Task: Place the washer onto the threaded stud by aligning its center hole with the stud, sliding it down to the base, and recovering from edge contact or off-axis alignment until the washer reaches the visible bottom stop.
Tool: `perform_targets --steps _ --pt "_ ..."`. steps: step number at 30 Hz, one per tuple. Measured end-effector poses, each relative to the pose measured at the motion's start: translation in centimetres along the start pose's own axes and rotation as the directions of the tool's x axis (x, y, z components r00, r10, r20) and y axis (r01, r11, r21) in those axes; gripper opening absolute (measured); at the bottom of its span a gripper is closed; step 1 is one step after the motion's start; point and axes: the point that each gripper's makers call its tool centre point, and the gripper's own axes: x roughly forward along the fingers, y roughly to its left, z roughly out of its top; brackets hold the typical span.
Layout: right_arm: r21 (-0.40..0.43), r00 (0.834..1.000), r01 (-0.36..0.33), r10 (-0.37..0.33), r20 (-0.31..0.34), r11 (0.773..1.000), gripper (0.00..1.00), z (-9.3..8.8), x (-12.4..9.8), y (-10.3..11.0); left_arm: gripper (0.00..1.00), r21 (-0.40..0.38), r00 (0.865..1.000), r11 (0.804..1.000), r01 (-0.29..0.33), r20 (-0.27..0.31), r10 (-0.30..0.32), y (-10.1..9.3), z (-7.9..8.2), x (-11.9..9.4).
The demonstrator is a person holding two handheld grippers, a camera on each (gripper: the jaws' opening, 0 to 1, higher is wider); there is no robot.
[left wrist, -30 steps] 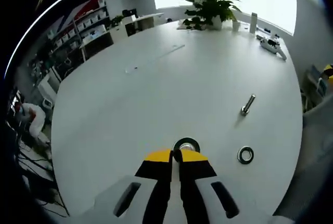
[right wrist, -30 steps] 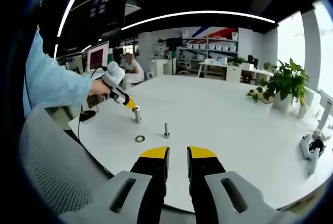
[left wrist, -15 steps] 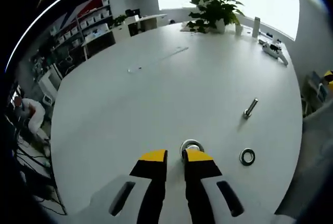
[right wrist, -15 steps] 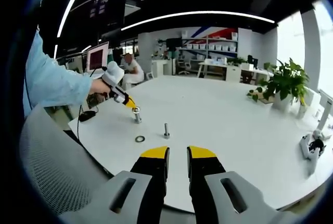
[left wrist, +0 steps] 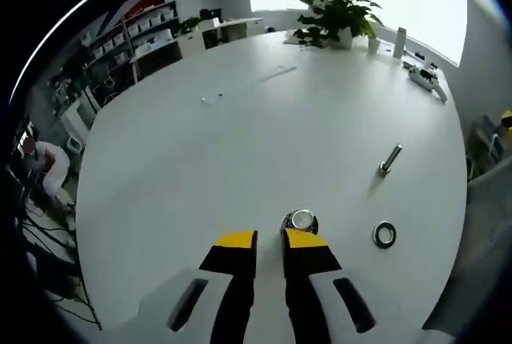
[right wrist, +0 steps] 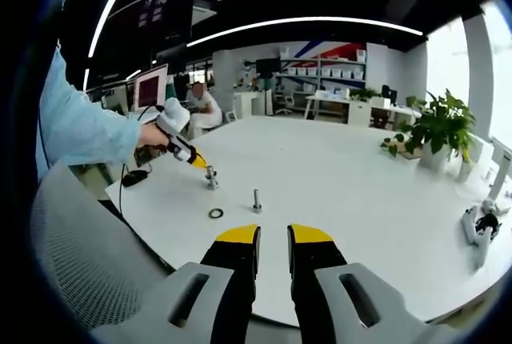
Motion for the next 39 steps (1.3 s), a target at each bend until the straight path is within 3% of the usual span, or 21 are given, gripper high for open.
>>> perform_targets --steps 11,21,39 --pt "0.0 1.0 -0.001 0.001 0.002 1.0 0.16 0.1 0.0 0.0 0.1 -0.012 1.0 1.0 0.019 -0.005 -0.019 -1.4 -1.5 -0.1" --pt "0.001 1.0 0.0 0.0 0.005 1.0 0.16 0.1 0.0 0.0 0.1 -0.023 0.997 0.998 0.067 -0.023 -0.067 -4.5 -3.4 0.6" --pt "0.001 1.0 -0.001 0.001 0.002 1.0 0.16 0.0 0.0 0.0 0.11 0.011 0.983 0.983 0.181 -0.035 -0.18 -10.5 -3.6 1.8"
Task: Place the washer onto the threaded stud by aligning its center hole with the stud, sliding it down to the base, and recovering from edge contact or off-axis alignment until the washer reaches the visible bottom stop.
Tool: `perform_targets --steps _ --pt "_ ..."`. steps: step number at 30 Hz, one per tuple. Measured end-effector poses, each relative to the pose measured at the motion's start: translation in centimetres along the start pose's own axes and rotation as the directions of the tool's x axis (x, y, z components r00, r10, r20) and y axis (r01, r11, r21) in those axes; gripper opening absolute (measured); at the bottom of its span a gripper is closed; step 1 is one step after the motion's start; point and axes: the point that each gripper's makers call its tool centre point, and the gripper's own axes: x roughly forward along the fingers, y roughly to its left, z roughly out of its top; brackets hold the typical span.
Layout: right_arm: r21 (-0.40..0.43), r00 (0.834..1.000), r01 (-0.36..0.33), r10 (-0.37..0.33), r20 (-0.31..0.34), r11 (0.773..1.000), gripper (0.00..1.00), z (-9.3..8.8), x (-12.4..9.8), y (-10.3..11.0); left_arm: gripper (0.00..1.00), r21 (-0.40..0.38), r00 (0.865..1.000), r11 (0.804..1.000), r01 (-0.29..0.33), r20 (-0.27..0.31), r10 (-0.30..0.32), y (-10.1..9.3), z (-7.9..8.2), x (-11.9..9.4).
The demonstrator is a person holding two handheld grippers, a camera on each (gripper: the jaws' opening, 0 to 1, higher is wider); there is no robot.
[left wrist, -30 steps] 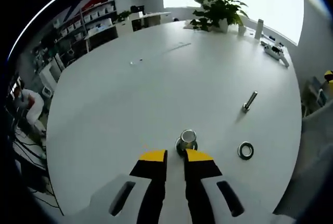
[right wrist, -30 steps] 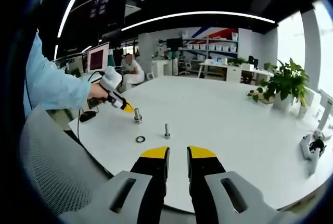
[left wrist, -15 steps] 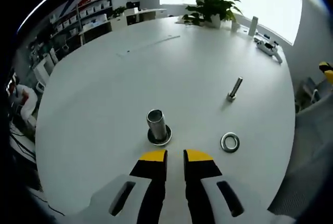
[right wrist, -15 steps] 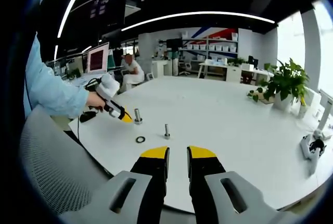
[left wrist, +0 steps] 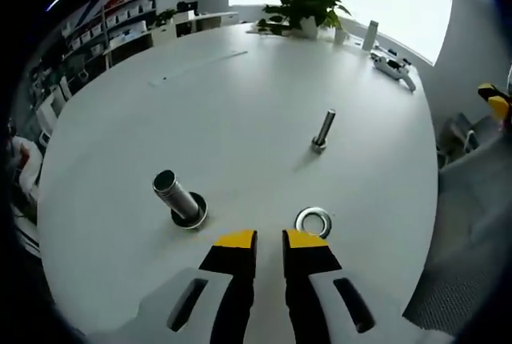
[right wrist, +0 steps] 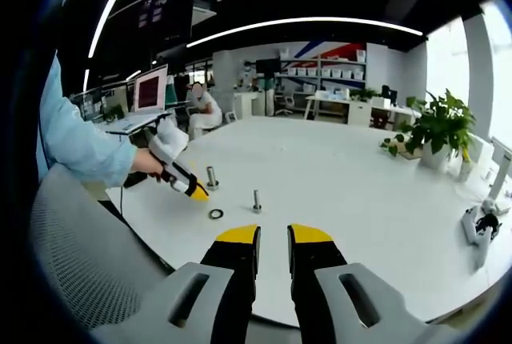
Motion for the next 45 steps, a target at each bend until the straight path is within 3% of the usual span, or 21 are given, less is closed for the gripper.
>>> perform_targets --steps 11,18,21,24,25,33,35,45 --pt "0.0 1.0 0.001 -0.001 -0.001 1.0 0.16 0.0 0.0 0.0 0.11 0.027 0.998 0.998 0.061 -0.012 -0.06 -3.1 0.3 1.5" --pt "0.001 1.0 0.002 -0.002 0.0 1.0 0.16 0.0 0.0 0.0 0.11 0.034 0.998 0.998 0.059 -0.022 -0.058 -3.0 0.2 1.9" --pt "0.001 1.0 0.002 -0.002 0.0 1.0 0.16 0.0 0.0 0.0 0.11 0.074 0.998 0.996 0.057 -0.031 -0.055 -2.9 0.0 2.3" --pt "0.001 1.0 0.001 -0.001 0.0 1.0 0.16 0.0 0.0 0.0 0.11 0.056 0.998 0.997 0.047 -0.046 -0.044 -2.5 -0.1 2.6" --pt "0.001 1.0 0.001 -0.001 0.0 1.0 0.16 0.0 0.0 0.1 0.11 0.103 0.998 0.993 0.056 -0.028 -0.053 -2.5 0.2 2.7" --pt "0.001 1.0 0.0 0.0 0.001 1.0 0.16 0.1 0.0 0.1 0.03 0.155 1.0 0.988 0.013 -0.017 -0.01 -2.0 0.1 2.3" --pt "0.001 1.0 -0.001 0.001 0.001 1.0 0.16 0.1 0.0 0.1 0.03 0.226 1.0 0.974 -0.009 -0.004 0.01 -1.7 0.2 2.3" --pt "0.003 1.0 -0.001 0.001 0.004 1.0 0.16 0.1 0.0 0.1 0.02 0.203 0.999 0.979 -0.016 -0.025 0.022 -1.8 -0.2 2.3"
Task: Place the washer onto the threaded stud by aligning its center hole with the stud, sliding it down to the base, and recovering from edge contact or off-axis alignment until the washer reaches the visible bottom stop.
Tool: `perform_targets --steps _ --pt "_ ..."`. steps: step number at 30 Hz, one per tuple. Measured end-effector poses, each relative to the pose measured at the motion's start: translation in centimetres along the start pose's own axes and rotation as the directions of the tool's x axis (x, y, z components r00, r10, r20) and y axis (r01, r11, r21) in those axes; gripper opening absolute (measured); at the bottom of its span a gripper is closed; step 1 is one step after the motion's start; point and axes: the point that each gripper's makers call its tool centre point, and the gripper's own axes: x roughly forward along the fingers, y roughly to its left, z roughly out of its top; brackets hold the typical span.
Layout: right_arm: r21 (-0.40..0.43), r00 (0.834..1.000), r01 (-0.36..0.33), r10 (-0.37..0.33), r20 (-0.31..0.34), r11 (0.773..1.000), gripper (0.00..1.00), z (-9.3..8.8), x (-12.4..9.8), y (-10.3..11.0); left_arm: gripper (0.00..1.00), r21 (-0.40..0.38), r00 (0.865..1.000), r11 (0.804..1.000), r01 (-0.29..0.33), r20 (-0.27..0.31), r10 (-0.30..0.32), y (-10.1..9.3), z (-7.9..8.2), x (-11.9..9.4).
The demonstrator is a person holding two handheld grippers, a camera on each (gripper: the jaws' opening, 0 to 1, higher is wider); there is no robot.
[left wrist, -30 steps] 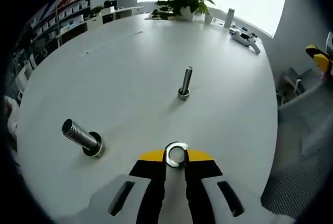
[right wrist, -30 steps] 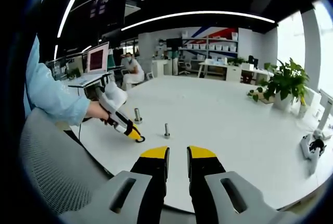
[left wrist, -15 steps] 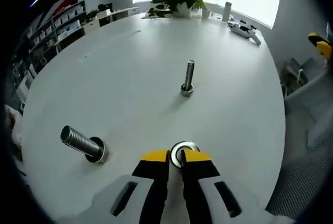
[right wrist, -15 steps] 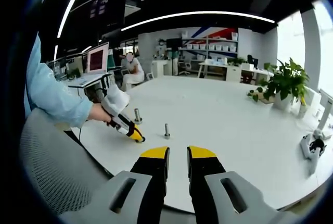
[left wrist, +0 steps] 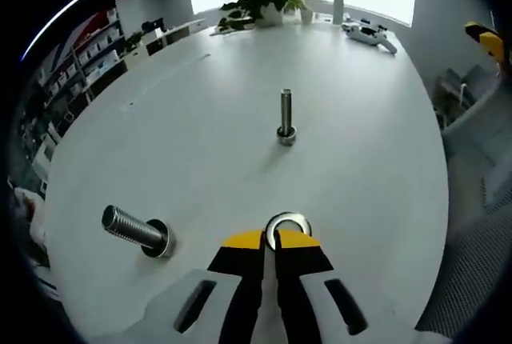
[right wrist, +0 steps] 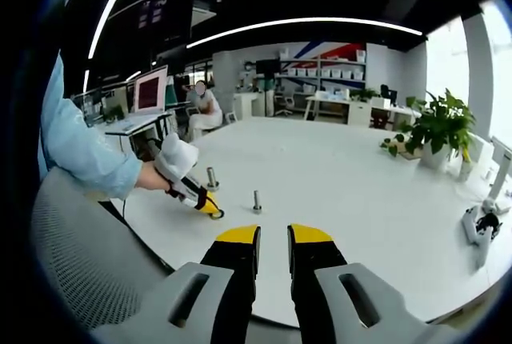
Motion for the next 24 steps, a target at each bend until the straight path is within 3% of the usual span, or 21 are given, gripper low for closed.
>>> perform_targets --steps 8,24 --pt "0.0 1.0 0.002 -0.002 0.002 1.0 0.16 0.0 0.0 -0.1 0.01 -0.003 1.0 1.0 -0.011 0.002 0.011 0.4 0.0 -0.7" --pt "0.001 1.0 0.001 -0.001 0.003 1.0 0.16 0.1 0.0 -0.1 0.01 -0.059 0.996 0.996 -0.068 0.053 0.071 3.7 2.3 -3.4"
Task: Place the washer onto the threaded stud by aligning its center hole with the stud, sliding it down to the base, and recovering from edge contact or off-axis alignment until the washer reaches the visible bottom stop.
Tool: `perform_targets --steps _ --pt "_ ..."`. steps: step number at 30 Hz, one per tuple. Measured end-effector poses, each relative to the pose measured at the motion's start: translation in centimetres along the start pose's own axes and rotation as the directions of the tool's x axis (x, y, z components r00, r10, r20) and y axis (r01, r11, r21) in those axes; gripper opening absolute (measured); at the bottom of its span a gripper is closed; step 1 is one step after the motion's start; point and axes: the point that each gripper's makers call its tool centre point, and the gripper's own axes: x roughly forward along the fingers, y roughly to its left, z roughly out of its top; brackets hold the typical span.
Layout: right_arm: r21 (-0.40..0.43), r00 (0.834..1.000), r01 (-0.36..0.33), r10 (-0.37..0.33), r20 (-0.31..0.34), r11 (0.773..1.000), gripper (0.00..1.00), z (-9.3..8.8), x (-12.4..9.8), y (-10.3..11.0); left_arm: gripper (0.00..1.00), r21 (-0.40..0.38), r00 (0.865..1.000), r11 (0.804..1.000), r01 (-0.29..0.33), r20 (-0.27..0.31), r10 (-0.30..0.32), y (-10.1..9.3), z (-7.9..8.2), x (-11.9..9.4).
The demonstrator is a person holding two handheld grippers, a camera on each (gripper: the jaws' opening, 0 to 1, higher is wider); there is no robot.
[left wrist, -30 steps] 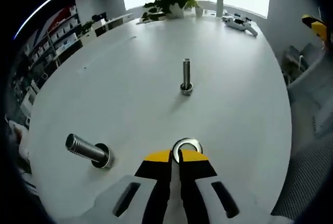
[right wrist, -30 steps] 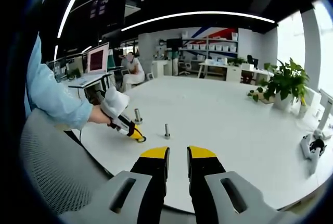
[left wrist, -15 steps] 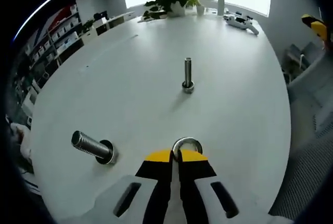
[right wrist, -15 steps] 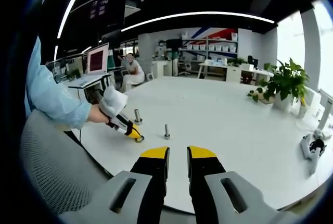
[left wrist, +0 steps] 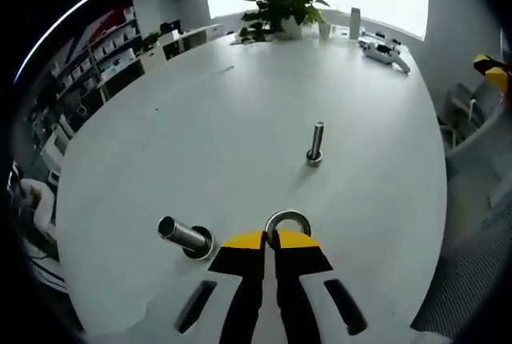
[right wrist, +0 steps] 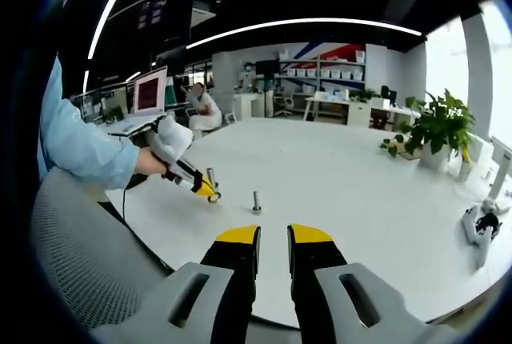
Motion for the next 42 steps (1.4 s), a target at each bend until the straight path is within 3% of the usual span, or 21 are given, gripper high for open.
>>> perform_targets --steps 13,25,32,42 --pt "0.0 1.0 -0.003 0.003 -0.003 1.0 0.16 -0.1 0.1 0.0 0.01 -0.002 0.997 0.997 -0.079 0.024 0.079 3.8 1.1 -2.2" --pt "-0.001 1.0 -0.004 0.004 -0.002 1.0 0.16 -0.1 0.0 0.0 0.02 0.012 0.992 0.992 -0.124 0.0 0.124 6.7 1.1 -2.7" --pt "0.001 1.0 -0.003 0.003 0.0 1.0 0.16 0.0 0.0 0.0 0.02 -0.003 0.99 0.991 -0.137 -0.016 0.137 7.9 1.0 -2.4" --pt "0.003 1.0 -0.001 0.001 0.0 1.0 0.16 0.0 0.0 0.0 0.02 -0.015 0.991 0.992 -0.127 -0.035 0.126 8.1 0.9 -1.9"
